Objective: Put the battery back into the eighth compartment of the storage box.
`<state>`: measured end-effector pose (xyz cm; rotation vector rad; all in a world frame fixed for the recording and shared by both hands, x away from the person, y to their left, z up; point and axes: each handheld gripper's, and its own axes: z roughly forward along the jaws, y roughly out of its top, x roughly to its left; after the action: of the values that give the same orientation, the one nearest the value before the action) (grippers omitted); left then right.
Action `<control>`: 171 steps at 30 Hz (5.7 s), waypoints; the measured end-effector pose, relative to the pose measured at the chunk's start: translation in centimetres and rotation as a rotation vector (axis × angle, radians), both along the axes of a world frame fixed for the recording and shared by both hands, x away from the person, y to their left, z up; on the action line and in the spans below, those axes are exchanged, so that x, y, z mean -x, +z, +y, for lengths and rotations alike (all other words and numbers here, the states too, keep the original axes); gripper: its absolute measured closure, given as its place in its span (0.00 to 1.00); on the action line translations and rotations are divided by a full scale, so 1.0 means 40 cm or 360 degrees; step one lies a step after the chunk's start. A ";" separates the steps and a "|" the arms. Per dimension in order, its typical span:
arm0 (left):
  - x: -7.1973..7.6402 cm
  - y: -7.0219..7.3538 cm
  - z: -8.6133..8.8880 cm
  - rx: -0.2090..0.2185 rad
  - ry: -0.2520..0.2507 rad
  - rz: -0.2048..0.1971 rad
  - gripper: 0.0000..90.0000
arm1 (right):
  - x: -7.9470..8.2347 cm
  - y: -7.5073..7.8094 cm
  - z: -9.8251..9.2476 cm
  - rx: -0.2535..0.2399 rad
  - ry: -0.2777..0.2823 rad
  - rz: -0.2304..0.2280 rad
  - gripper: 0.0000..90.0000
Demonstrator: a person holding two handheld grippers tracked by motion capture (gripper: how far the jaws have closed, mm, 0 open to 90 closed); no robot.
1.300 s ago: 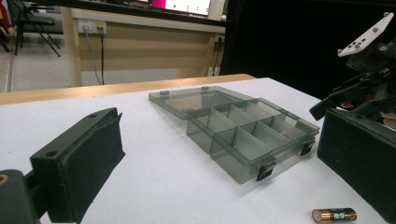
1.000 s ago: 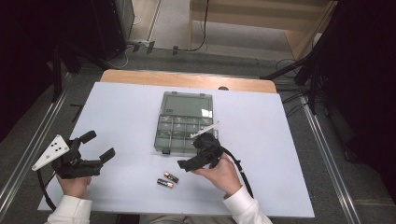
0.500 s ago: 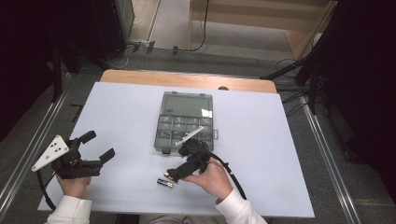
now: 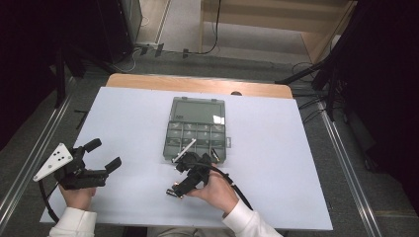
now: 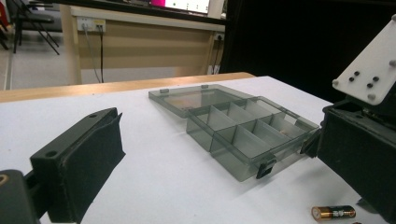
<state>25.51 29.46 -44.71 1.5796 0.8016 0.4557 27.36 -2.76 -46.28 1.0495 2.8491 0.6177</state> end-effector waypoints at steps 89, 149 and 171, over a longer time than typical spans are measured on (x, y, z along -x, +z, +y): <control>0.003 0.001 0.004 0.0072 -0.0018 0.0010 0.00 | -0.115 0.011 -0.372 -0.0794 -0.0939 0.0109 0.79; 0.002 -0.001 0.005 0.0076 -0.0021 0.0013 0.00 | 0.006 0.057 0.005 -0.0319 0.0072 -0.0114 0.00; 0.003 -0.001 0.005 0.0076 -0.0025 0.0015 0.00 | 0.040 -0.004 0.085 0.0052 0.0319 -0.0085 0.02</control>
<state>25.39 29.68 -44.75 1.5440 0.8009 0.4154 25.77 0.66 -46.43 0.7364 2.9286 0.5986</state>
